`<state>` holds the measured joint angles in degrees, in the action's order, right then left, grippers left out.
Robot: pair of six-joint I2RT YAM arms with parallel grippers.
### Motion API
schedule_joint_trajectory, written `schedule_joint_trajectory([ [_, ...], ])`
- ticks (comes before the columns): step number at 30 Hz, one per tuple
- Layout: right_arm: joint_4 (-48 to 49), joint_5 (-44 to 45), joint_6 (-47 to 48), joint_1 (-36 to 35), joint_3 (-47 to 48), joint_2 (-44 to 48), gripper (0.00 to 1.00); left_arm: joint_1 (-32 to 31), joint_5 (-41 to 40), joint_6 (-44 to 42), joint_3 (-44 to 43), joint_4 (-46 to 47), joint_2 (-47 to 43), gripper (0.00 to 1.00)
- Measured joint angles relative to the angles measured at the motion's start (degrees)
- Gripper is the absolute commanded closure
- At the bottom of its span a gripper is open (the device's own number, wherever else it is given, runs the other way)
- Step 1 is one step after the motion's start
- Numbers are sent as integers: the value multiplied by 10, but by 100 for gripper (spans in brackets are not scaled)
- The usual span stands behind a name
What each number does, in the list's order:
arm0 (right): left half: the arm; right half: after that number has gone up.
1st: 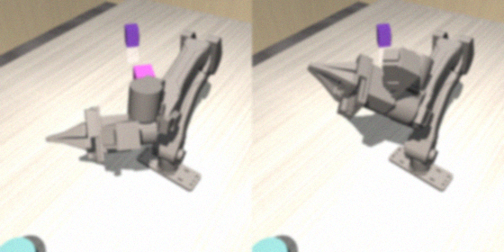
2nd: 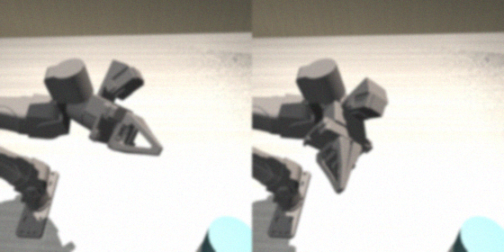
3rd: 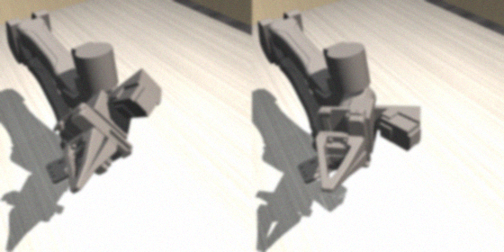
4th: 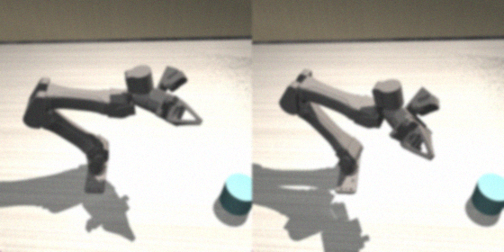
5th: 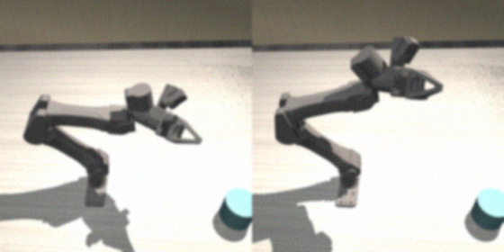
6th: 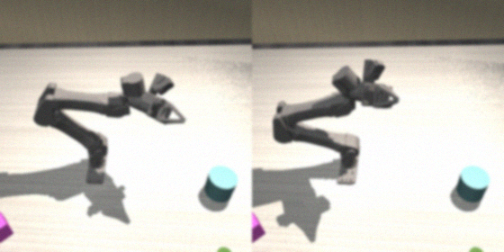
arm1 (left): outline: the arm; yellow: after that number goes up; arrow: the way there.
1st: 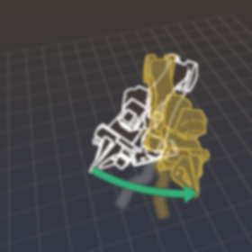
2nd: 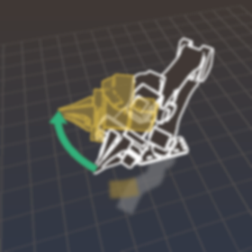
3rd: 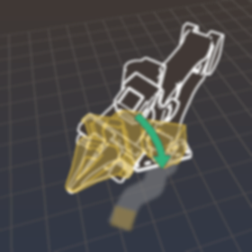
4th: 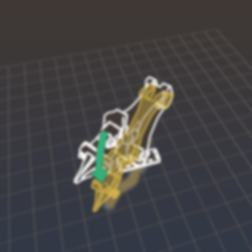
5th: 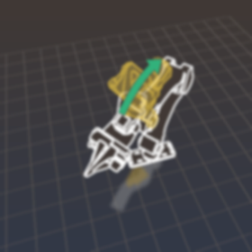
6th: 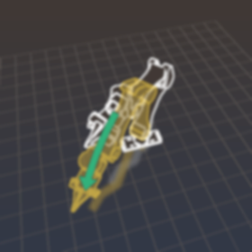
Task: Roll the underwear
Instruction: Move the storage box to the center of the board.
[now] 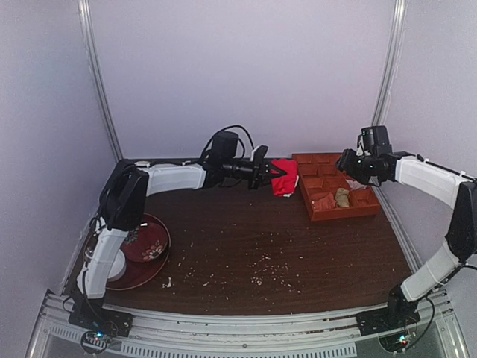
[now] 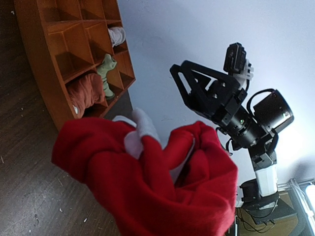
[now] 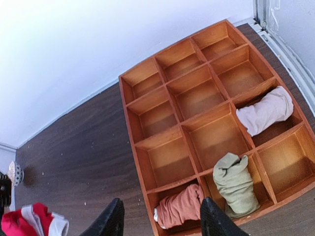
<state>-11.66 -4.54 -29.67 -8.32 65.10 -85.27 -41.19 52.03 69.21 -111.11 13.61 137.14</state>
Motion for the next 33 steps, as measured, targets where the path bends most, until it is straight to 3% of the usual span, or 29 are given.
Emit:
schedule_joint_trajectory([
  [5, -50, 18, 19, 13, 82, -64, 61, 0, 9, 8, 14, 28, -14, 100],
  [18, -133, 23, 38, 51, 204, -221, 63, 1, 11, 15, 49, 45, -25, 100],
  [33, -195, 52, 55, 75, 285, -296, 66, 12, 14, 18, 70, 61, -32, 100],
])
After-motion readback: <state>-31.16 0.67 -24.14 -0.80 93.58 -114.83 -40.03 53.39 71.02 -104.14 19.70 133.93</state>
